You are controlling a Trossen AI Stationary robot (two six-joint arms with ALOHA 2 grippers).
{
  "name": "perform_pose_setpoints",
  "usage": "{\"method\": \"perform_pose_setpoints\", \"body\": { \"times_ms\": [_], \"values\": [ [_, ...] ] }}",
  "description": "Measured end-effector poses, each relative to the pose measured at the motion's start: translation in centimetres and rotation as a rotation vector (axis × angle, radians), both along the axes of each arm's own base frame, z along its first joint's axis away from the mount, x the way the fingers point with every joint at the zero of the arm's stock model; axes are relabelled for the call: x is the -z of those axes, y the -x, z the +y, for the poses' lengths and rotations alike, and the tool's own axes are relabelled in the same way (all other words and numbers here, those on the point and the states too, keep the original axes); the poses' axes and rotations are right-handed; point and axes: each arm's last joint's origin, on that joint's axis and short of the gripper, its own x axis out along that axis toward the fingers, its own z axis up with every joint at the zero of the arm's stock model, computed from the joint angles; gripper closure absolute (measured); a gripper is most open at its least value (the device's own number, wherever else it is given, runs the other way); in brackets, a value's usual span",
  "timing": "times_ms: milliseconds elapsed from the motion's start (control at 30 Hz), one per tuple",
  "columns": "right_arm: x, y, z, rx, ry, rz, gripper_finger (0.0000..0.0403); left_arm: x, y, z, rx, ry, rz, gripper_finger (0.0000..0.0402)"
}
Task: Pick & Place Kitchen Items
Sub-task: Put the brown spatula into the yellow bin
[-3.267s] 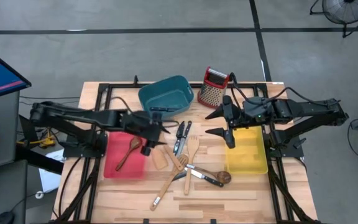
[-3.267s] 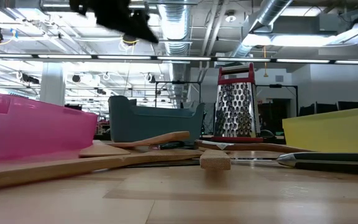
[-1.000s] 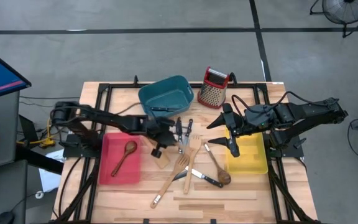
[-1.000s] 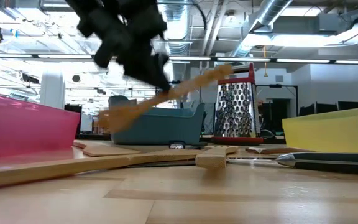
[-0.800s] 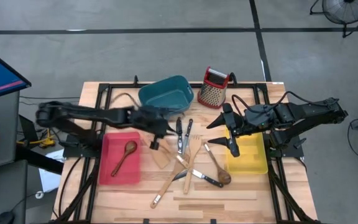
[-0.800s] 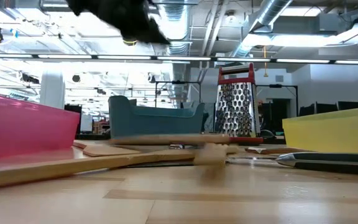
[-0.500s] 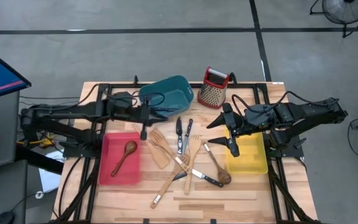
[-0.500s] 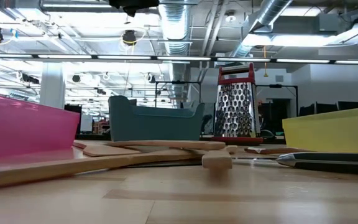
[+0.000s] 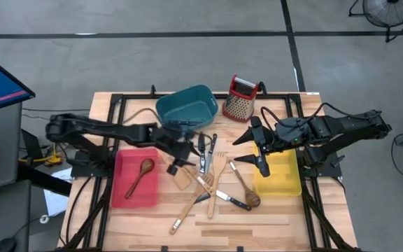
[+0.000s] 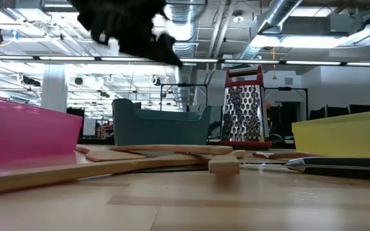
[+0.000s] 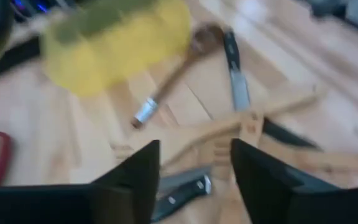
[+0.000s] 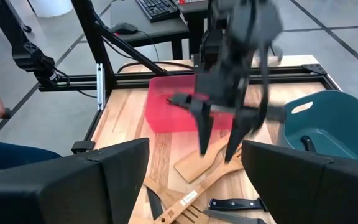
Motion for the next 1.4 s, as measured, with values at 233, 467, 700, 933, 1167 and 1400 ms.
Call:
{"method": "perform_pose_setpoints", "body": {
  "times_ms": [233,467,700,933,1167,1400],
  "values": [
    [0.0,0.0,0.0,0.000,0.001,0.001,0.0137,4.7,-1.6,-0.9,0.069,-0.041,0.141,0.0112],
    [0.0,0.0,0.0,0.000,0.001,0.003,0.0137,7.8,-2.2,-0.9,0.072,-0.039,0.242,0.0087],
    [0.0,0.0,0.0,0.000,0.001,0.003,0.0137,9.9,-2.4,-0.6,0.067,-0.046,0.306,0.0096],
    [0.0,0.0,0.0,0.000,0.001,0.003,0.0137,11.3,-2.6,-0.7,0.085,-0.048,0.339,0.0107],
    [0.0,0.0,0.0,0.000,0.004,0.003,0.0137,11.3,-2.6,-0.6,0.086,-0.046,0.344,0.0186],
    [0.0,0.0,0.0,0.001,0.004,0.003,0.0137,11.3,-2.6,-0.3,0.076,-0.054,0.334,0.0303]
  ]
}}
